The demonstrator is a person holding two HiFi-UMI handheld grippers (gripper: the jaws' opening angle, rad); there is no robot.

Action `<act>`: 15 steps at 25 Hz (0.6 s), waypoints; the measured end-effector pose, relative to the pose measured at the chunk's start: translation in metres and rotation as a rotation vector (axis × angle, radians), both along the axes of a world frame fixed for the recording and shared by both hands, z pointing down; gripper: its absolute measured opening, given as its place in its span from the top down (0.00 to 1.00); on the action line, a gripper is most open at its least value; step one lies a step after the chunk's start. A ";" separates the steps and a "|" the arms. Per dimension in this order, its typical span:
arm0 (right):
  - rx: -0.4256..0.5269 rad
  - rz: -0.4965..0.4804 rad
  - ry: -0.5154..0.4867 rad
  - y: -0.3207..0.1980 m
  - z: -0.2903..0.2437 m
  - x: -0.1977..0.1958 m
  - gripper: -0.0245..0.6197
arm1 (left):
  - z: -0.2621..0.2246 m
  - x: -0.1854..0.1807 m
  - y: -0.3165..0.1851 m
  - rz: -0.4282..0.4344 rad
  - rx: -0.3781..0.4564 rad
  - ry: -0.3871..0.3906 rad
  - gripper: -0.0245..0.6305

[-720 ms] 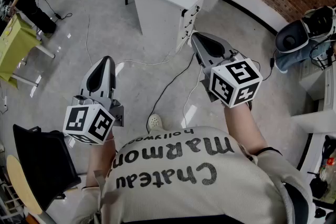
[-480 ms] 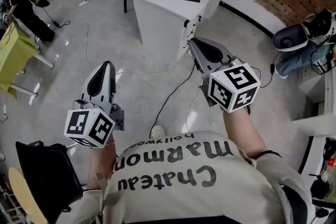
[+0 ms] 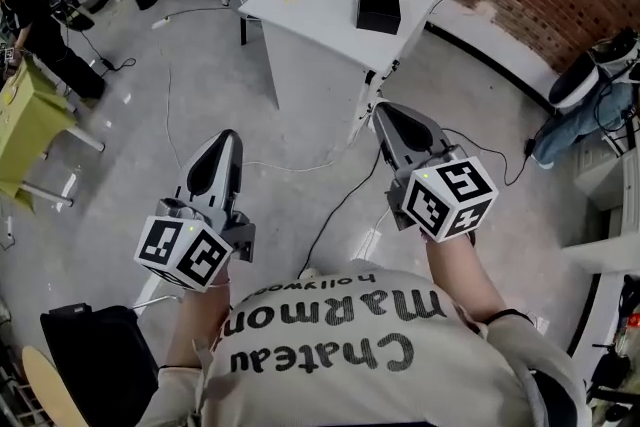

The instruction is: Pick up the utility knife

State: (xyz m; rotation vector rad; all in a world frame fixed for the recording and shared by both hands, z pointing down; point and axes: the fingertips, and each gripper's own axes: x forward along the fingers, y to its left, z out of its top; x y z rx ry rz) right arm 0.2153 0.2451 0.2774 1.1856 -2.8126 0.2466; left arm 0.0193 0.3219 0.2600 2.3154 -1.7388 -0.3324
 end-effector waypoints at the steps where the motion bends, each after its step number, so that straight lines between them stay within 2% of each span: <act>1: -0.017 0.008 0.001 -0.007 0.007 -0.001 0.96 | 0.007 -0.002 -0.007 -0.002 -0.009 0.007 0.96; 6: -0.116 0.024 -0.039 -0.055 0.031 -0.006 0.96 | 0.030 -0.007 -0.053 0.035 -0.067 0.042 0.96; 10: -0.116 0.010 -0.058 -0.111 0.034 -0.013 0.96 | 0.028 -0.017 -0.101 0.003 -0.050 0.037 0.96; 15: -0.097 -0.061 -0.060 -0.188 0.019 -0.032 0.96 | 0.020 -0.026 -0.170 -0.039 -0.067 -0.006 0.96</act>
